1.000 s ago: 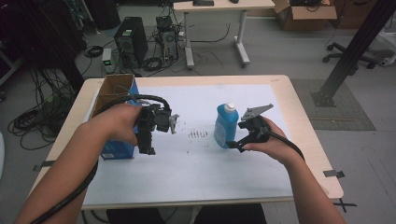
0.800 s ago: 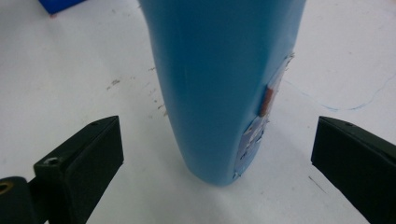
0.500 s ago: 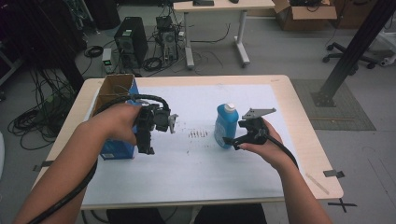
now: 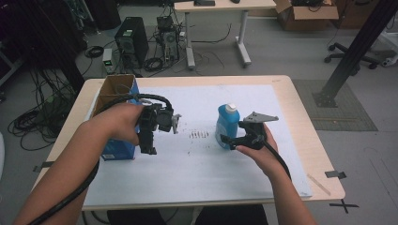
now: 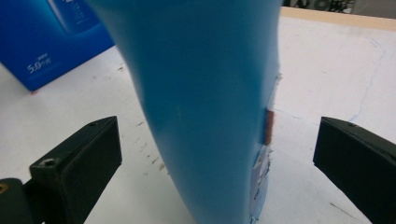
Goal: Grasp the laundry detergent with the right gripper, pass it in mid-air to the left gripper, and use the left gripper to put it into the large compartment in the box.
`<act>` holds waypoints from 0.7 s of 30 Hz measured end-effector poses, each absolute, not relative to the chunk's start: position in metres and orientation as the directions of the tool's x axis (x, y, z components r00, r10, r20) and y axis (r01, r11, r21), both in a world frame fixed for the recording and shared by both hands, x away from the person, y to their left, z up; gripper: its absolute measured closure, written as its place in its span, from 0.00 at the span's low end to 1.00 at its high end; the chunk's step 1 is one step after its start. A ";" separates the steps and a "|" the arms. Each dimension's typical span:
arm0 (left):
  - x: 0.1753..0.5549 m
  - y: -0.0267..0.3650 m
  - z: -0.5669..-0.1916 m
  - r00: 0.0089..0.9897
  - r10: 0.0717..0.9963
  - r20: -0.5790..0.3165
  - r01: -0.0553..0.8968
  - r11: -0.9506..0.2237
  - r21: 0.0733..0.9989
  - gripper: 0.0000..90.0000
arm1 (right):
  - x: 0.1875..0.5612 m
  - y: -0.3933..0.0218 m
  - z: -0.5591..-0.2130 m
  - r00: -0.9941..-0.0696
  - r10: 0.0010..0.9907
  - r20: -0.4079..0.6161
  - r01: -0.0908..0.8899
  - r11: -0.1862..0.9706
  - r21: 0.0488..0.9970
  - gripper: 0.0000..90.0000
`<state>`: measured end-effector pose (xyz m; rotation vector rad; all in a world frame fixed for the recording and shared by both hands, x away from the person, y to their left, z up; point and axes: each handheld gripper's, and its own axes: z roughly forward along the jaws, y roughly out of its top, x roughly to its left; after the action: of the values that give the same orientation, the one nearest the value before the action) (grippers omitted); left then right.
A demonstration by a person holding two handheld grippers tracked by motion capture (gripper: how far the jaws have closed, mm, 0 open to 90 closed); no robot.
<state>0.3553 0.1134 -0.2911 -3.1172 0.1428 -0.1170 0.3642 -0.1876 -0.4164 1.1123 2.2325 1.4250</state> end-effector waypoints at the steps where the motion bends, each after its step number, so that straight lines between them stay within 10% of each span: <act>1: 0.355 0.113 -0.291 0.993 -0.092 0.074 -0.090 -0.996 -0.022 0.00 | 0.364 -0.187 -0.417 -0.662 0.729 0.177 0.460 0.208 0.863 0.01; 21: 0.352 0.110 -0.288 0.992 -0.102 0.079 -0.100 -0.995 -0.025 0.01 | 0.356 -0.174 -0.427 -0.549 0.805 0.225 0.435 0.045 0.900 0.01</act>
<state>0.3518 0.1097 -0.2881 -3.1143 0.1579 -0.1249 0.3556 -0.1742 -0.4269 1.2524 1.9881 1.5062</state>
